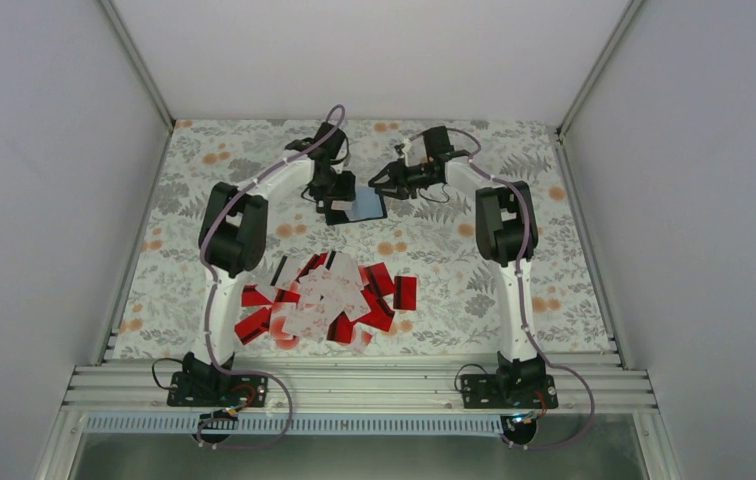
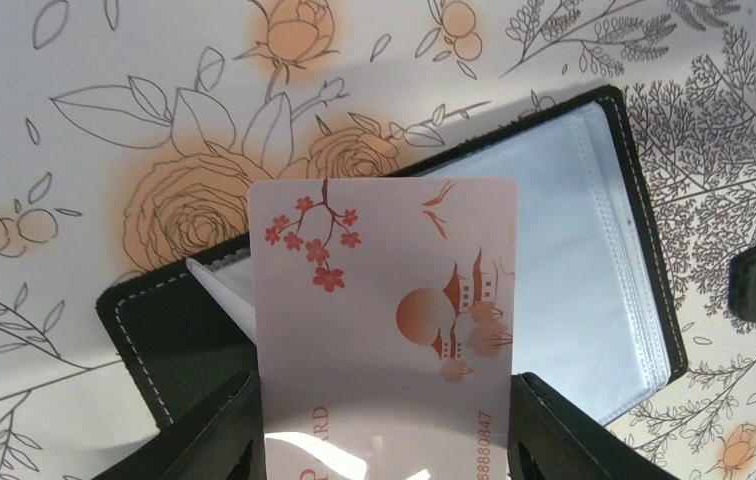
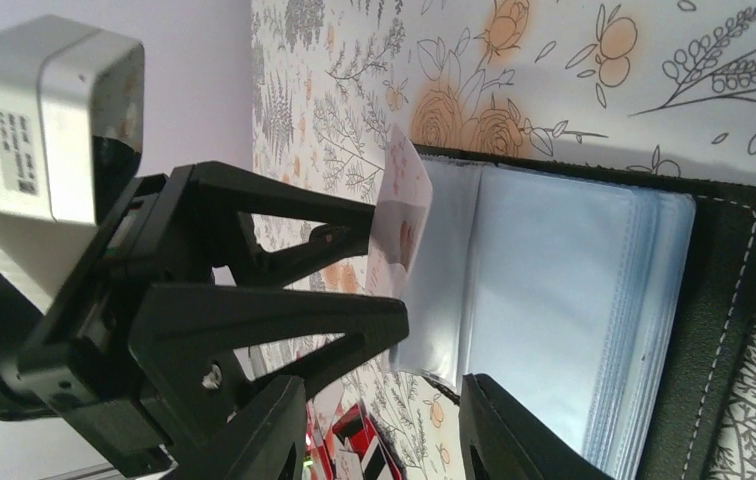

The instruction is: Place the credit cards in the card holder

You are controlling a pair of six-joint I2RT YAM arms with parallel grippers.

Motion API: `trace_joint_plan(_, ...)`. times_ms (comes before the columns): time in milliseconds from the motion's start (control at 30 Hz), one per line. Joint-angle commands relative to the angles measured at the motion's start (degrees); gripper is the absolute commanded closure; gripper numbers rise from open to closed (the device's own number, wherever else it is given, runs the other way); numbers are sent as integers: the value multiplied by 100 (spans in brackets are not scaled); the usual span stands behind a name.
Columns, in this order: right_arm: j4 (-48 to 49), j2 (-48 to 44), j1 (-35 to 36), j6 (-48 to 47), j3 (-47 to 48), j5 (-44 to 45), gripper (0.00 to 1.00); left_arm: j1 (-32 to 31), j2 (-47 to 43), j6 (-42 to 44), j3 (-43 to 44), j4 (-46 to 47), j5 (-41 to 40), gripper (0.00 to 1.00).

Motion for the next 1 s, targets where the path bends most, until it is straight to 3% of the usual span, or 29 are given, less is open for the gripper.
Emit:
trace_joint_plan(0, 328, -31, 49, 244, 38, -223, 60, 50, 80, -24, 6, 212, 327, 43)
trace_joint_plan(633, 161, 883, 283, 831, 1067, -26, 63, 58, 35, 213, -109, 390, 524, 45)
trace_joint_plan(967, 277, 1082, 395, 1003, 1221, -133, 70, 66, 34, 243, -55, 418, 635, 45)
